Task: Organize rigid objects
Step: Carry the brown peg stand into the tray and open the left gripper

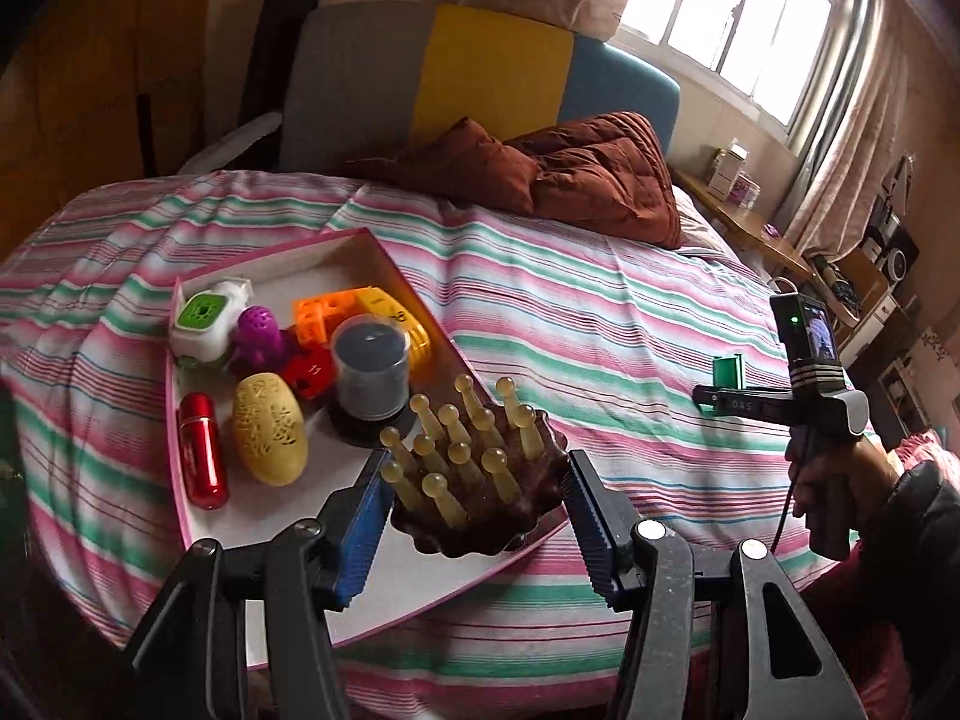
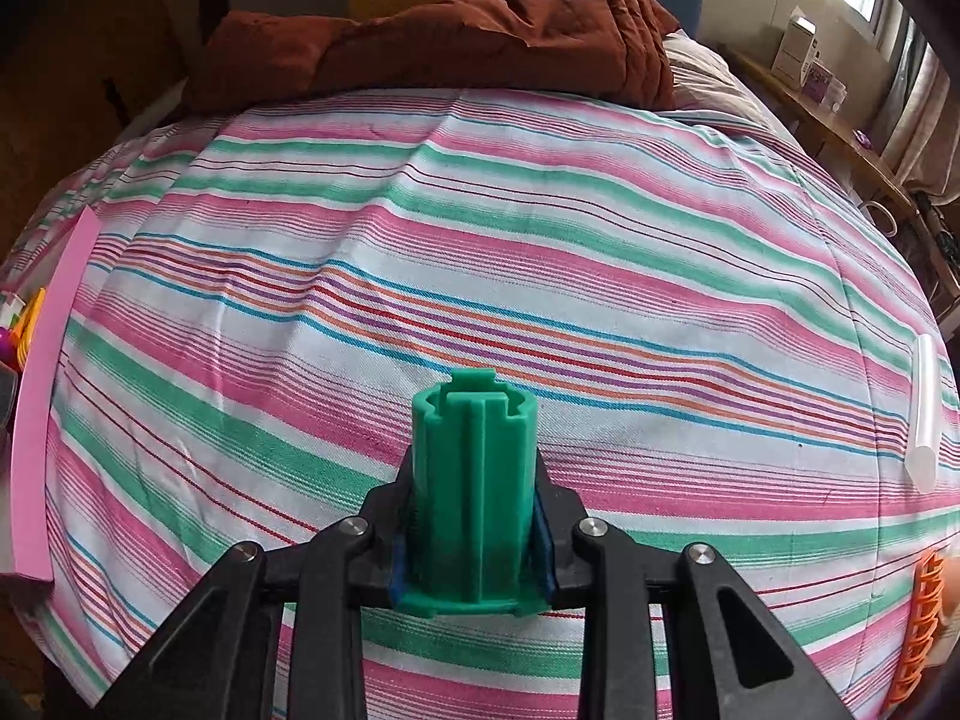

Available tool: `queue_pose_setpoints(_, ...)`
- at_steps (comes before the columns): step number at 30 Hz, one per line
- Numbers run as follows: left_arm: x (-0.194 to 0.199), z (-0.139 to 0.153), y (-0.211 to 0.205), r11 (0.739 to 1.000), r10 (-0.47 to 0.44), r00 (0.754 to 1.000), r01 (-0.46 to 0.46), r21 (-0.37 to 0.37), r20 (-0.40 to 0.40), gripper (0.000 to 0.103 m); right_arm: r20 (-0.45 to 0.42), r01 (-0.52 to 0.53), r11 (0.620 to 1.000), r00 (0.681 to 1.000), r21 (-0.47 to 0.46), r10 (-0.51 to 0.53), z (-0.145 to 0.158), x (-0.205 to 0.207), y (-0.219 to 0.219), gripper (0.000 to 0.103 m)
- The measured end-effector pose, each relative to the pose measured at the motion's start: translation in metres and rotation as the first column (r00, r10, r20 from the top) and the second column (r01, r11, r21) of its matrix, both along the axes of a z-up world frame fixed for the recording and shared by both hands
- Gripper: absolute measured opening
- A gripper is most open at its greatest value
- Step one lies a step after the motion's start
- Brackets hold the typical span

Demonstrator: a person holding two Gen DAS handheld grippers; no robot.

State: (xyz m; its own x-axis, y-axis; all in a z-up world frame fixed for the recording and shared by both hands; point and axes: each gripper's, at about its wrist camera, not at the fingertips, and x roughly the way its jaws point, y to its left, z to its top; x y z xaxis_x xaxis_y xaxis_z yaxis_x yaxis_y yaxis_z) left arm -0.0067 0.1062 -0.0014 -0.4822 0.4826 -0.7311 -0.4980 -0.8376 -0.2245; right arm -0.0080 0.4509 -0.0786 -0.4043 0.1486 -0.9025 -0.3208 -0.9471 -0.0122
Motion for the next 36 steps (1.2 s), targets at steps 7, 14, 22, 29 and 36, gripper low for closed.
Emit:
queue_pose_setpoints(7, -0.005, -0.01, -0.021, 0.999, 0.047, 0.998, -0.047, -0.003, 0.031, 0.057, 0.001, -0.011, 1.0, 1.0, 0.02, 0.011, -0.002, -0.006, -0.006, 0.03)
queue_pose_setpoints(14, -0.013, -0.018, -0.056, 0.993, 0.116, 0.992, -0.115, -0.006, 0.05, 0.057, 0.007, -0.027, 0.999, 1.0, 0.045, 0.027, -0.002, -0.008, -0.011, 0.03)
queue_pose_setpoints(22, -0.023, -0.033, -0.09, 0.985, 0.174, 0.981, -0.172, -0.029, 0.082, 0.057, 0.014, -0.034, 0.998, 0.999, 0.056, 0.033, -0.002, -0.01, -0.012, 0.03)
queue_pose_setpoints(29, -0.026, -0.046, -0.074, 0.986, 0.155, 0.985, -0.149, -0.073, 0.082, 0.058, 0.015, -0.034, 0.998, 0.999, 0.058, 0.033, -0.002, -0.011, -0.012, 0.03)
queue_pose_setpoints(36, -0.032, -0.045, -0.081, 0.978, 0.202, 0.976, -0.197, -0.064, 0.076, 0.065, 0.015, -0.035, 0.998, 0.999, 0.058, 0.034, -0.002, -0.01, -0.012, 0.03)
